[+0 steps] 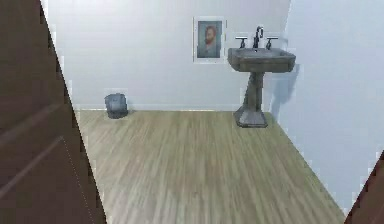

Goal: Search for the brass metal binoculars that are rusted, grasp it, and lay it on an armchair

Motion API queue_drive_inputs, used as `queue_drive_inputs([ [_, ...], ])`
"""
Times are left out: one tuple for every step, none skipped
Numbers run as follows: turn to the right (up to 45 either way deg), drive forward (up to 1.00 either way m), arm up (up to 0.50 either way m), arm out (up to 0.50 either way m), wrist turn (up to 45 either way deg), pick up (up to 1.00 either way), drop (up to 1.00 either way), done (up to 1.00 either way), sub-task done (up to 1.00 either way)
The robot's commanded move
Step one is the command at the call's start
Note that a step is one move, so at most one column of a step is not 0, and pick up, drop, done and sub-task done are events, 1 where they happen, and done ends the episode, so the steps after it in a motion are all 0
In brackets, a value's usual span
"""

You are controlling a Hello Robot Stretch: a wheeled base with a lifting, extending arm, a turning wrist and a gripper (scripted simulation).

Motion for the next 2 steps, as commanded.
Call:
queue_drive_inputs([
  [0.0,0.25,0.00,0.00,0.0,0.00,0.00,0.00,0.00],
  [-15.0,0.00,0.00,0.00,0.0,0.00,0.00,0.00,0.00],
])
